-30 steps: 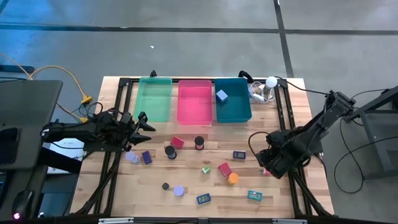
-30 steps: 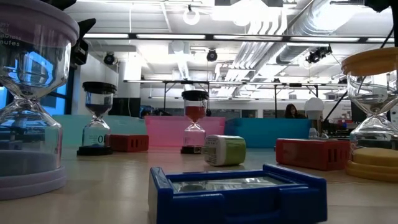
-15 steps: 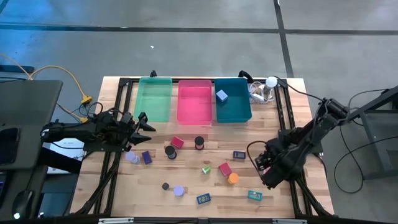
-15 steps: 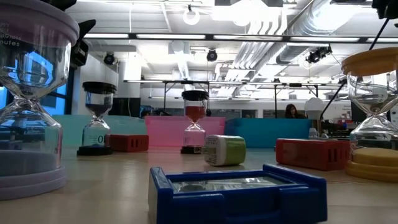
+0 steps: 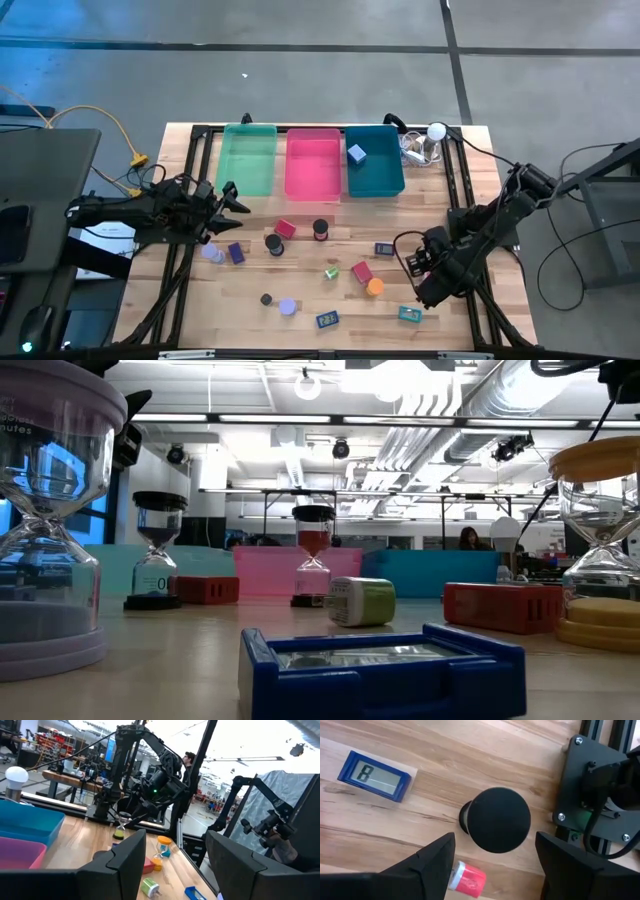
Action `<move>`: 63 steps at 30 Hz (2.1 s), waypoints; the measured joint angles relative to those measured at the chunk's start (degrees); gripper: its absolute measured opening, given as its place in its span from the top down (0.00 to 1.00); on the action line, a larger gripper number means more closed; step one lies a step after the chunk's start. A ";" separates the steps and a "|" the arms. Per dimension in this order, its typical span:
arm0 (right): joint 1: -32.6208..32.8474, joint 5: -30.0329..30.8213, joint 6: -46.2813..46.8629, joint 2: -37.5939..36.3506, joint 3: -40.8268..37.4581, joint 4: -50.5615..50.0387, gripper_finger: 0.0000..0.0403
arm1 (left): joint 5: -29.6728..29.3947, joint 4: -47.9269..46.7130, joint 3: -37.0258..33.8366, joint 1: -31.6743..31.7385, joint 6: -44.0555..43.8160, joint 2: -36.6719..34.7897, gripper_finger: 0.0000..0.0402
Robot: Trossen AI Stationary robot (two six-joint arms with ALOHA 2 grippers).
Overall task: Pick & Place Office items
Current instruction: Put the green hourglass into the green bin
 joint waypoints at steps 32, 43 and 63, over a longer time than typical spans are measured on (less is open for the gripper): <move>0.01 -1.82 7.15 2.72 -1.11 1.46 0.34 | -0.16 0.00 0.00 -0.20 0.38 0.01 0.50; -0.67 3.89 6.87 5.57 -2.01 1.77 0.34 | -0.15 0.01 0.00 -0.17 0.35 0.02 0.50; -1.49 6.53 6.71 5.53 -7.23 6.92 0.34 | -0.04 0.00 0.00 -0.20 0.24 0.01 0.50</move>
